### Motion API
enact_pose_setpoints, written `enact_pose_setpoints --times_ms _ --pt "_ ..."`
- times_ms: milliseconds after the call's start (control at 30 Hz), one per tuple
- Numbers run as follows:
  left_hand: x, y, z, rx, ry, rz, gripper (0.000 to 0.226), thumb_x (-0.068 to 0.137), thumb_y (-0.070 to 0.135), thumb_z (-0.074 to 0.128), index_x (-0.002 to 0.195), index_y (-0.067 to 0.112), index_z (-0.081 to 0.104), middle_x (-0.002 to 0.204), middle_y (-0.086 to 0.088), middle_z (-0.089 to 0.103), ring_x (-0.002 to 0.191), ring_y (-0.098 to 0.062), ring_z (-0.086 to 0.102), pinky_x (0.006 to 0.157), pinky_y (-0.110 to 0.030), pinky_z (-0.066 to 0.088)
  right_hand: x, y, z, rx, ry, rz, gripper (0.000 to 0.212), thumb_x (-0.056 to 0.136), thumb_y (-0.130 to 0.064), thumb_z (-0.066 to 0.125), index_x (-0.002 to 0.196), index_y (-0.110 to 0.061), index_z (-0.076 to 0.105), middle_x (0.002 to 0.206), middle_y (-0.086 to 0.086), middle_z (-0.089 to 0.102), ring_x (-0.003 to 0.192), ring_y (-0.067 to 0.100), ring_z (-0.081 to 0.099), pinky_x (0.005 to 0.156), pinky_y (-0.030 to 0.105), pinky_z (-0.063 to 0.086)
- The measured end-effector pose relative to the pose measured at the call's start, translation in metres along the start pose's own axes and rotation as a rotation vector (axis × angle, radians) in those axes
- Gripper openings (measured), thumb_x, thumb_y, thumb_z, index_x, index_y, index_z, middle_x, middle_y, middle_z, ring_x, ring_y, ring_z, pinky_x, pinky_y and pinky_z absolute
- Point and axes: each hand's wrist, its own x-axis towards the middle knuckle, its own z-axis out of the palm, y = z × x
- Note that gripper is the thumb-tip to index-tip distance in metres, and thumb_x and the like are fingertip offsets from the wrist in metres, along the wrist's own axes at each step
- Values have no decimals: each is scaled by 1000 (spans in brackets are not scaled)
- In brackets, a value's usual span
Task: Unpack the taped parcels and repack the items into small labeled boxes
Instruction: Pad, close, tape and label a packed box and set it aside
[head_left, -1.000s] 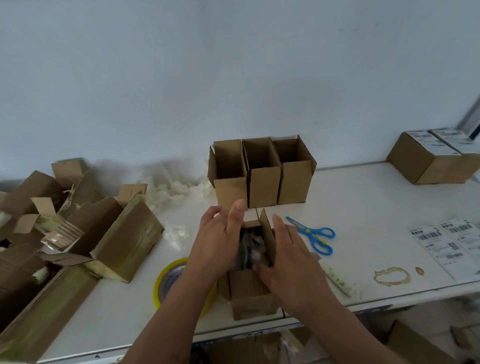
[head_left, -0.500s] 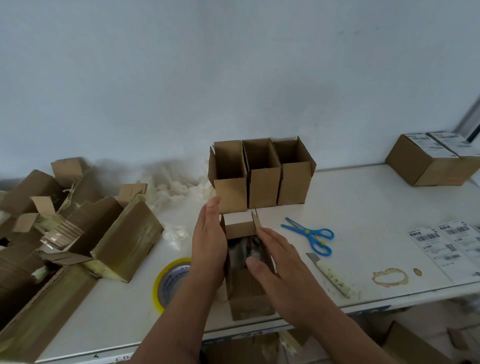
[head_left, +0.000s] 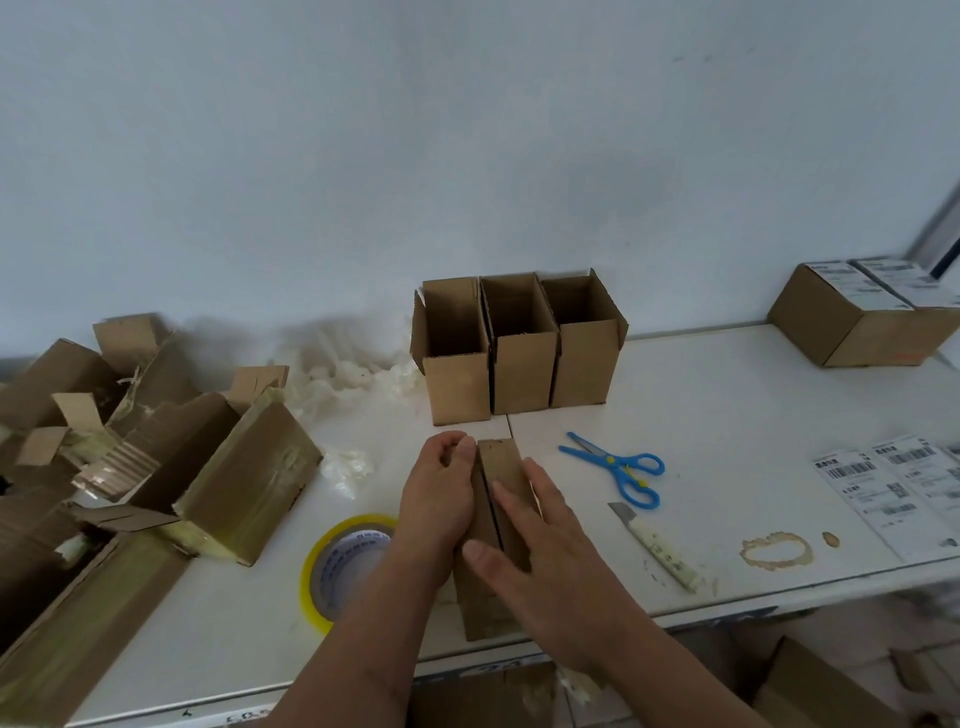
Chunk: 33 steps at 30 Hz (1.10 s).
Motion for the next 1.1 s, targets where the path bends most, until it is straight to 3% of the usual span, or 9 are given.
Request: enact_pose_setpoints --times_ms 100,233,400,500,600,700,867,1000,1100 --pt "1 -1 4 4 40 12 18 102 43 45 110 30 54 98 13 57 83 2 49 63 -16 36 1 1 7 -97 30 25 75 90 -72 35 152 -47 1 157 -17 -28 149 12 -3 119 37 15" --pt "3 -2 4 39 22 -5 17 99 39 53 111 27 55 94 16 52 83 -1 49 60 -17 36 2 3 9 -71 18 30 78 90 -70 37 153 -44 -2 159 -16 -23 149 12 6 118 34 22" --pt "5 -3 4 24 46 10 16 98 37 57 107 24 58 99 9 56 83 -3 49 59 -20 36 3 4 13 361 96 301 118 71 -65 71 155 -29 -3 159 -7 18 138 15 35 107 28 36" --pt "5 -4 2 -105 21 -81 30 94 40 62 119 25 54 113 2 56 88 -11 52 63 -25 42 5 6 11 470 17 376 91 70 -60 75 142 -22 35 131 -3 53 103 9 55 81 12 46" --pt "6 -7 0 -179 -27 -165 46 92 44 64 130 24 48 119 -1 54 97 -19 54 76 -32 47 6 8 12 533 32 314 62 74 -52 76 121 -27 45 98 -16 53 81 -4 50 53 3 42" --pt "9 -9 3 -120 -15 -128 31 93 45 61 114 22 54 110 -2 58 93 -17 55 82 -36 49 6 12 12 569 50 273 64 75 -48 77 126 -26 46 104 -14 56 86 -5 52 56 3 43" --pt "12 -13 7 -54 3 -83 27 96 43 58 110 20 53 95 5 54 84 -12 52 77 -34 47 6 16 13 588 32 263 65 76 -45 77 131 -23 48 111 -11 61 96 2 60 68 8 48" --pt "12 -10 8 -22 27 -69 24 97 40 58 107 19 54 90 8 52 79 -7 49 62 -27 42 9 15 12 598 23 253 54 79 -37 77 123 -23 48 97 -16 58 83 -4 57 56 2 45" --pt "8 -7 6 -36 26 -72 27 96 42 58 110 20 53 94 6 54 82 -9 51 67 -30 43 6 10 9 592 25 251 60 78 -40 78 127 -22 48 104 -11 61 90 0 60 61 5 48"
